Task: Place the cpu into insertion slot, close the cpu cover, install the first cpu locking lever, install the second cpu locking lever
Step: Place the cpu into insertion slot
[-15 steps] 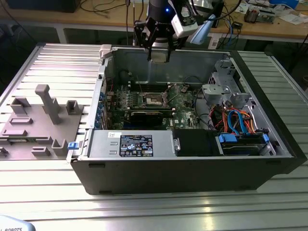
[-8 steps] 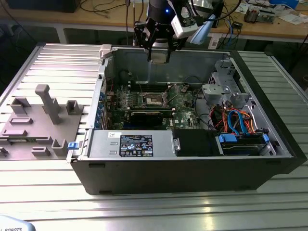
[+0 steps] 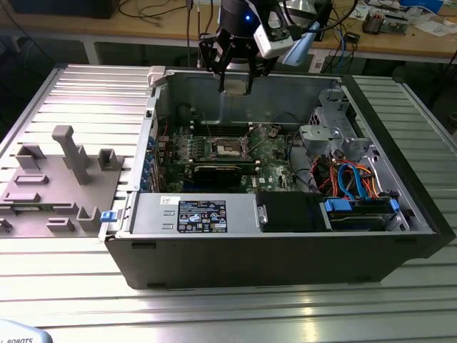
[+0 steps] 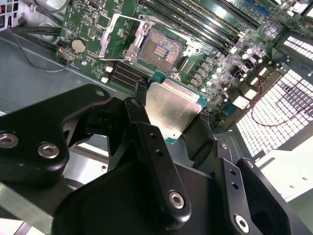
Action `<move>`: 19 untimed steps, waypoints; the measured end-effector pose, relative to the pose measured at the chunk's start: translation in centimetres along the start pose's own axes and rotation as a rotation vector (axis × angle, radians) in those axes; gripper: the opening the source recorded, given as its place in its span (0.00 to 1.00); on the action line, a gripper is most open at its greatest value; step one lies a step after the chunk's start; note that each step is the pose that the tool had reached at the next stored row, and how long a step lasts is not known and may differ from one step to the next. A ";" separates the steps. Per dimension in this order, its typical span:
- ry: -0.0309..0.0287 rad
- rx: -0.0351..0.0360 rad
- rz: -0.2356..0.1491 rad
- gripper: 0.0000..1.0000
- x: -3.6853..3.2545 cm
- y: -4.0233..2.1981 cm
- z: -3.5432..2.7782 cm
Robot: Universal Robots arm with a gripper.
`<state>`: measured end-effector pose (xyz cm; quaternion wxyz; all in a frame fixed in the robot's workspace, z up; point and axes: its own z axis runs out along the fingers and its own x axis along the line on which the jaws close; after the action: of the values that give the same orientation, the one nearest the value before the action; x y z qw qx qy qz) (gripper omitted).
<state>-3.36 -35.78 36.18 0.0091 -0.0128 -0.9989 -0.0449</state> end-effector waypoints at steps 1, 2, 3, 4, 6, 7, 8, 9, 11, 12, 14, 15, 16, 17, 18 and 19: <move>0.0000 0.0001 0.000 0.55 0.00 0.00 0.02; 0.0000 0.0000 0.000 0.55 0.00 0.00 0.04; 0.0000 0.0001 0.000 0.55 0.00 0.00 0.06; 0.0000 0.0001 0.000 0.55 0.00 -0.01 0.06; 0.0000 0.0001 0.000 0.55 0.00 -0.01 0.10; 0.0000 0.0001 0.000 0.55 0.00 -0.02 0.20; 0.0000 0.0001 0.000 0.55 -0.01 -0.03 0.30; 0.0000 0.0000 0.000 0.55 -0.01 -0.03 0.31; 0.0000 0.0001 0.000 0.55 -0.01 -0.03 0.35; 0.0000 0.0001 0.000 0.55 -0.01 -0.03 0.36; 0.0000 0.0001 0.000 0.55 -0.01 -0.05 0.52; 0.0000 0.0001 0.000 0.55 -0.01 -0.05 0.53; 0.0000 0.0001 0.000 0.55 -0.01 -0.05 0.54; 0.0000 0.0001 0.000 0.55 -0.01 -0.05 0.57; 0.0000 0.0000 0.000 0.55 -0.01 -0.05 0.59; 0.0000 0.0001 0.000 0.55 -0.01 -0.05 0.60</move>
<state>-3.36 -35.78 35.58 0.0091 -0.0128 -0.9989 -0.0448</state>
